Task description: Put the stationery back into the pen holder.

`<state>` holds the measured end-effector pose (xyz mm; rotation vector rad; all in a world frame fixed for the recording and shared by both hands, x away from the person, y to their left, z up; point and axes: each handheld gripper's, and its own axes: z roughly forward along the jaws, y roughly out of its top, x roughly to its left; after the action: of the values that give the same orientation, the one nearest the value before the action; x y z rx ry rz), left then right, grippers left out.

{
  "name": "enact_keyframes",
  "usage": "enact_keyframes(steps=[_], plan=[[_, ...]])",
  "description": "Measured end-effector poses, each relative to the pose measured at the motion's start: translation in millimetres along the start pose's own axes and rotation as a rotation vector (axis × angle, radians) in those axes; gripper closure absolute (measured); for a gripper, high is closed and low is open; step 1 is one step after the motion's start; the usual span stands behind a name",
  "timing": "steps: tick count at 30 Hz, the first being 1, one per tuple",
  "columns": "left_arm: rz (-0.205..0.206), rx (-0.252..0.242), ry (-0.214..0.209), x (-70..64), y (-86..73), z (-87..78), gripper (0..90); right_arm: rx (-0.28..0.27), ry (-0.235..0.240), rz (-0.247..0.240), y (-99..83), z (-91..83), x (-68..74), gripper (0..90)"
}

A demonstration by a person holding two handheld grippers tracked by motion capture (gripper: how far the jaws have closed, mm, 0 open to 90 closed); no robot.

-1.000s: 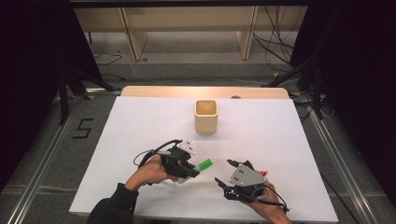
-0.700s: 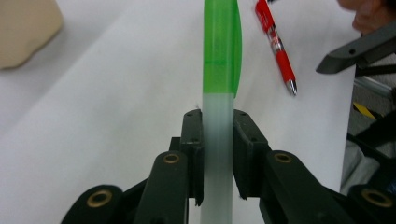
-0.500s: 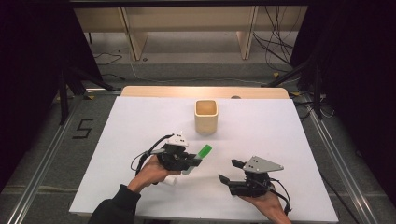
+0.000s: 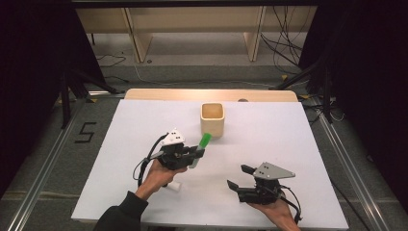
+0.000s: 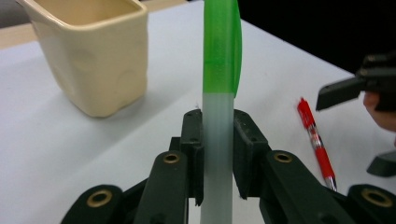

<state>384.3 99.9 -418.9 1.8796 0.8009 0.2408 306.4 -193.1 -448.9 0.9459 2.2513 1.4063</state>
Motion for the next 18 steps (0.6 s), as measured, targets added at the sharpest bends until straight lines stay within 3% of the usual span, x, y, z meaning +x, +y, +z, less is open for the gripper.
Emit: enact_keyframes(steps=[5, 9, 18], plan=[[-0.025, -0.056, 0.045, 6.1, 2.5, -3.2, 76.2, -0.007, -0.007, 0.01, -1.3, -3.3, -1.1, 26.6], [-0.064, -0.088, 0.041, 11.2, 6.8, -2.5, 76.2, -0.005, -0.015, 0.007, -3.5, -5.5, 0.0, 26.4], [-0.065, -0.129, 0.082, 19.8, 32.1, 2.4, 76.2, 0.002, -0.012, 0.008, -6.0, -6.4, 2.6, 25.9]])
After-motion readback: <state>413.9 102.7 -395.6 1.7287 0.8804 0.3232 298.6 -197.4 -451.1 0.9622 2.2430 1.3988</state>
